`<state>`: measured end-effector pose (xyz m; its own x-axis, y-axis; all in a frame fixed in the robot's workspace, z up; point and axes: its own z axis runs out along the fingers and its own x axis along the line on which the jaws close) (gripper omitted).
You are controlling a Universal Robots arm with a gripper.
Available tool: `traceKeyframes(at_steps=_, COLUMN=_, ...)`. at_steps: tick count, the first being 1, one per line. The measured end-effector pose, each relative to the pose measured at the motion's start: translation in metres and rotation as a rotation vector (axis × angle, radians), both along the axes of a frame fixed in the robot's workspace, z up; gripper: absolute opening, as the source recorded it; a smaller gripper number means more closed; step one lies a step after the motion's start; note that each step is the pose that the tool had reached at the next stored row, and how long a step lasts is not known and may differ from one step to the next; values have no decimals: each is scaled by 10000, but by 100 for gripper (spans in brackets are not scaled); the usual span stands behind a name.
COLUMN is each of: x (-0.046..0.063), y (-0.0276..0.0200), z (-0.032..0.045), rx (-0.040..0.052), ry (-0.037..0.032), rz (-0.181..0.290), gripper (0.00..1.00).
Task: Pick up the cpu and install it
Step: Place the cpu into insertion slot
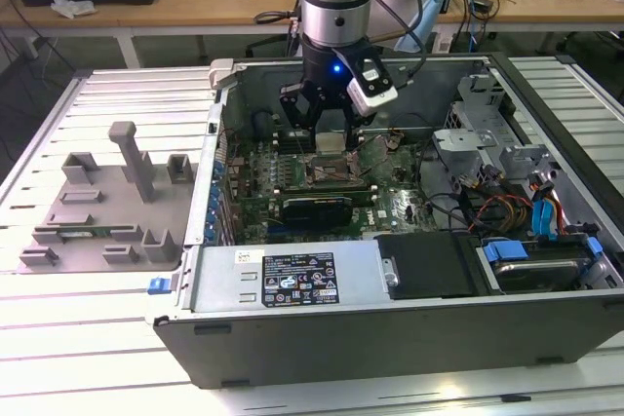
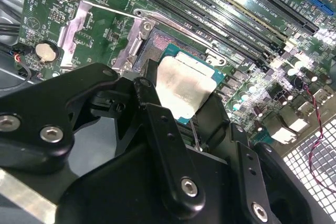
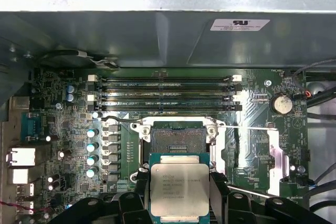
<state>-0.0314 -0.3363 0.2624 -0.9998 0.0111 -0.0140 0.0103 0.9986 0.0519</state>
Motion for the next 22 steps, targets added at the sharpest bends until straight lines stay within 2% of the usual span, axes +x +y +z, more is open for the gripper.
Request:
traceKeyframes(at_steps=2, x=1, y=0, z=0, rx=2, ry=1, rz=-14, gripper=54)
traceKeyframes(at_steps=6, x=3, y=0, z=-1, rx=2, ry=0, rz=-482, gripper=54)
traceKeyframes(at_steps=9, x=3, y=0, z=-2, rx=3, ry=0, rz=-1578, gripper=54)
traceKeyframes(at_steps=13, x=2, y=0, z=-2, rx=3, ry=0, rz=-2252, gripper=54)
traceKeyframes(at_steps=16, x=2, y=0, z=-3, rx=3, ry=0, rz=-3140, gripper=54)
traceKeyframes(at_steps=18, x=2, y=0, z=-4, rx=3, ry=-1, rz=-3490, gripper=54)
traceKeyframes(at_steps=20, x=2, y=0, z=-5, rx=2, ry=0, rz=-4040, gripper=54)
traceKeyframes(at_steps=21, x=2, y=0, z=-6, rx=1, ry=-1, rz=-4510, gripper=54)
traceKeyframes(at_steps=22, x=3, y=0, z=-6, rx=2, ry=-1, rz=-4694, gripper=54)
